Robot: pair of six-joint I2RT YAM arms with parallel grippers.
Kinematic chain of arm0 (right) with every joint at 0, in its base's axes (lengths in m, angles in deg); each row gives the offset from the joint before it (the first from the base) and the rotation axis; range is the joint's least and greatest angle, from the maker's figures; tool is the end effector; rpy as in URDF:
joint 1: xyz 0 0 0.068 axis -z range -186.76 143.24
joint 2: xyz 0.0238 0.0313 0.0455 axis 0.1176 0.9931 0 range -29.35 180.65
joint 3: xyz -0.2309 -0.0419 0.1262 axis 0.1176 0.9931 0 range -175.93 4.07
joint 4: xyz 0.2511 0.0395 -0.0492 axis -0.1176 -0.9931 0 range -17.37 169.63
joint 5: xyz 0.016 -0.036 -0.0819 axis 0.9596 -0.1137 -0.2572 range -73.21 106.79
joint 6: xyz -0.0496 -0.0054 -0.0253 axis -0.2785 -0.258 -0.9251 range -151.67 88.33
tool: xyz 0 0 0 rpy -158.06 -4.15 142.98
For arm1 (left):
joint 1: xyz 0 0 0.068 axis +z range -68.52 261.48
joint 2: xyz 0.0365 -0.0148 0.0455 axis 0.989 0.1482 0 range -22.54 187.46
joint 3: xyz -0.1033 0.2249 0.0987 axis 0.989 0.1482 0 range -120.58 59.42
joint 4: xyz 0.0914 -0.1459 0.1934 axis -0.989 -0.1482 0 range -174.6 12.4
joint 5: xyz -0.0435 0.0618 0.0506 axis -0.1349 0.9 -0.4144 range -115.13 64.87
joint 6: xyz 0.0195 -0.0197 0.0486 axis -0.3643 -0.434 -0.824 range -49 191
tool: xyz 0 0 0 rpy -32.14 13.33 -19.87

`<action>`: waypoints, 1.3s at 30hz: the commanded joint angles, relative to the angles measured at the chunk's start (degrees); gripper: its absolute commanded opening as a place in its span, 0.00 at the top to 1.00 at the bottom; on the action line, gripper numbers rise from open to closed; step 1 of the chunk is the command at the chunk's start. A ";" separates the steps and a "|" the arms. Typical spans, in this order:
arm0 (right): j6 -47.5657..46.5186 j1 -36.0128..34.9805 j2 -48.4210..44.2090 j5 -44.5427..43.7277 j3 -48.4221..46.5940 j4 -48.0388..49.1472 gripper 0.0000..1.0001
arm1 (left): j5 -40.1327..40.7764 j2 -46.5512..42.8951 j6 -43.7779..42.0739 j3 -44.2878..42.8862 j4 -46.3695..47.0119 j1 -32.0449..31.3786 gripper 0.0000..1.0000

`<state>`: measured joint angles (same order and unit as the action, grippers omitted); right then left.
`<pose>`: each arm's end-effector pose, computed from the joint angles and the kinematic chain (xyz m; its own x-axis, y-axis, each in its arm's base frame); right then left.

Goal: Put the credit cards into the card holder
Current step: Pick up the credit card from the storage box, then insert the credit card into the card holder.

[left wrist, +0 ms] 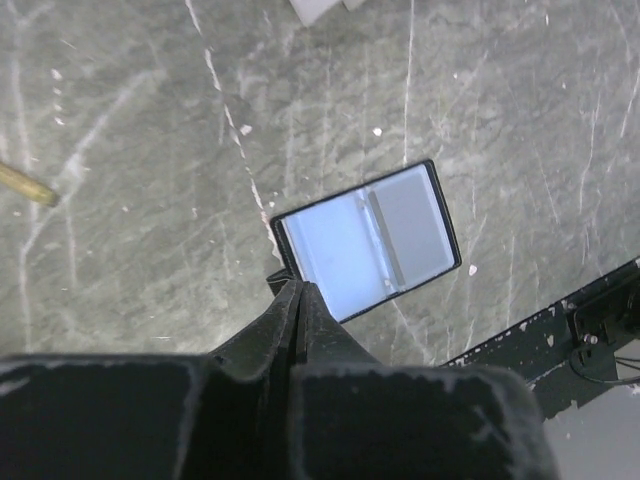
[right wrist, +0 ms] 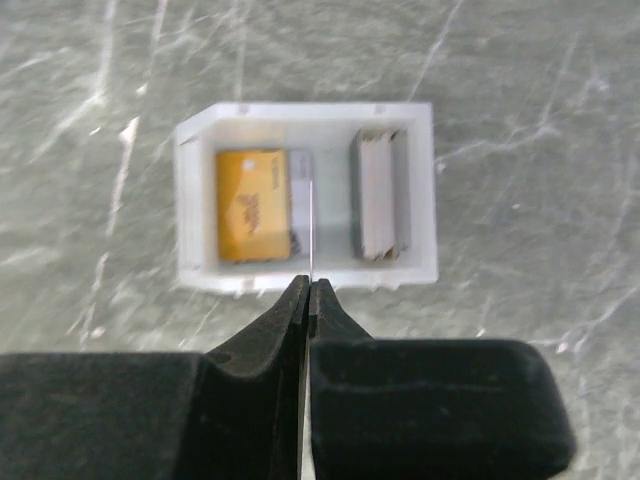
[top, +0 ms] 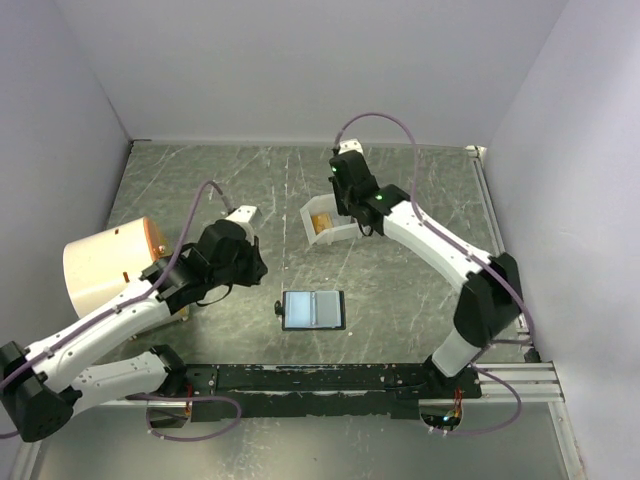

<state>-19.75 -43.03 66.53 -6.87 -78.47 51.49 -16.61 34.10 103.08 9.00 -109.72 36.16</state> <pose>0.3138 0.2111 0.2997 -0.5844 -0.1941 -0.7879 -0.1827 0.9775 -0.1053 0.1545 -0.1481 0.2923 -0.6997 -0.0394 -0.7133 0.2950 0.8935 -0.3387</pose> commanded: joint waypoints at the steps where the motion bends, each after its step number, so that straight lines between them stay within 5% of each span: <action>1: 6.95 -0.69 -7.76 11.04 6.73 1.55 1.00 | -8.31 3.48 2.41 2.20 5.88 0.16 0.93; 14: 26.36 -1.96 -25.29 26.59 31.16 16.21 1.00 | -14.42 14.29 8.01 9.58 16.60 0.21 0.92; 25: 38.58 -5.66 -28.71 28.32 44.53 25.78 1.00 | -14.90 18.89 9.62 15.36 21.39 0.09 0.89; 39: 40.60 -7.93 -28.70 26.47 52.23 30.61 1.00 | -17.52 20.48 13.09 20.22 27.08 -0.41 0.87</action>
<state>20.01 -50.13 37.89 20.28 -28.15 78.37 -32.96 54.23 115.05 28.54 -85.77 36.11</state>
